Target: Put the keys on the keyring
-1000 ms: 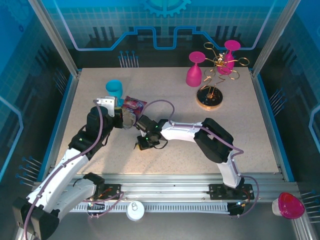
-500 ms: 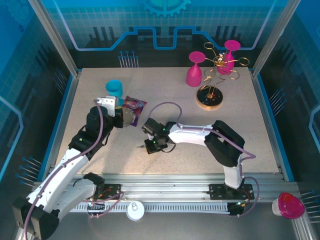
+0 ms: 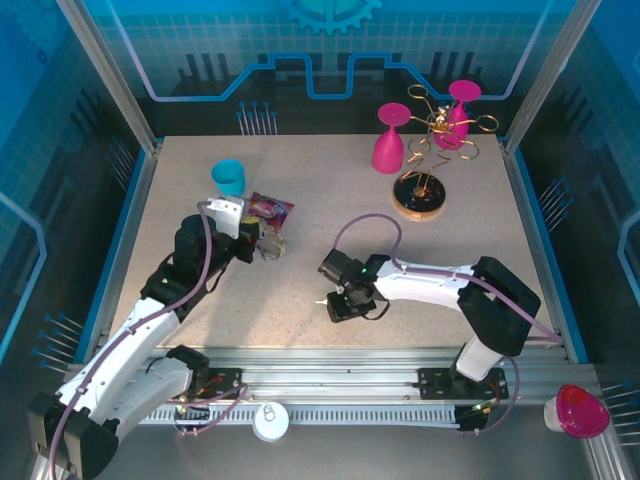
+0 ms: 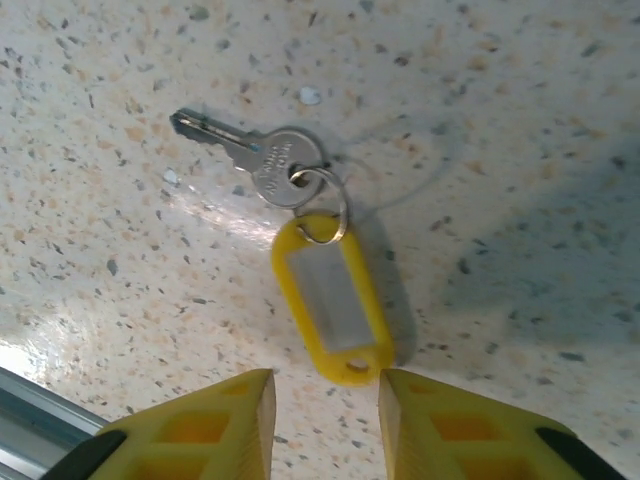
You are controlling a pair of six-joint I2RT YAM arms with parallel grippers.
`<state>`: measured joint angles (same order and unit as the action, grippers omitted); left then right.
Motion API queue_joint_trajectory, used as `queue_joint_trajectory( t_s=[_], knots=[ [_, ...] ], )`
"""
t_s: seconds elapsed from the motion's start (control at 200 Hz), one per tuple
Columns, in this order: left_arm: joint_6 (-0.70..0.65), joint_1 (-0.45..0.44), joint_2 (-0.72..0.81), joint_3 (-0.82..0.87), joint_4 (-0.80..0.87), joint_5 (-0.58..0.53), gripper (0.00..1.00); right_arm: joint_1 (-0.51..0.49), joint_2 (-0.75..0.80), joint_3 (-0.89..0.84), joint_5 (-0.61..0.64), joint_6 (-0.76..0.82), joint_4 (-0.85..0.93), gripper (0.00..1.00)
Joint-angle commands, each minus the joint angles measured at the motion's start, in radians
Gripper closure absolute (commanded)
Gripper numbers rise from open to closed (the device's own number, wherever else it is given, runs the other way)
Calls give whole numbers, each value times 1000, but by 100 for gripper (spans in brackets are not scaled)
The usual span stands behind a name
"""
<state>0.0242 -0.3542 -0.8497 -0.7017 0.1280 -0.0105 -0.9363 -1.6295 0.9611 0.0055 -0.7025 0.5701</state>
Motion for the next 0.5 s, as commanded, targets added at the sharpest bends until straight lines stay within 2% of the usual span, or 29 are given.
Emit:
queue_joint_trajectory(
  t_s=[0.0,0.495],
  knots=[
    [-26,9,14,11,-52,43,100,35,39,11,46,24,46,65],
    [-36,9,17,11,-50,76,100,62,-125,124,-21,105,9,67]
  ],
)
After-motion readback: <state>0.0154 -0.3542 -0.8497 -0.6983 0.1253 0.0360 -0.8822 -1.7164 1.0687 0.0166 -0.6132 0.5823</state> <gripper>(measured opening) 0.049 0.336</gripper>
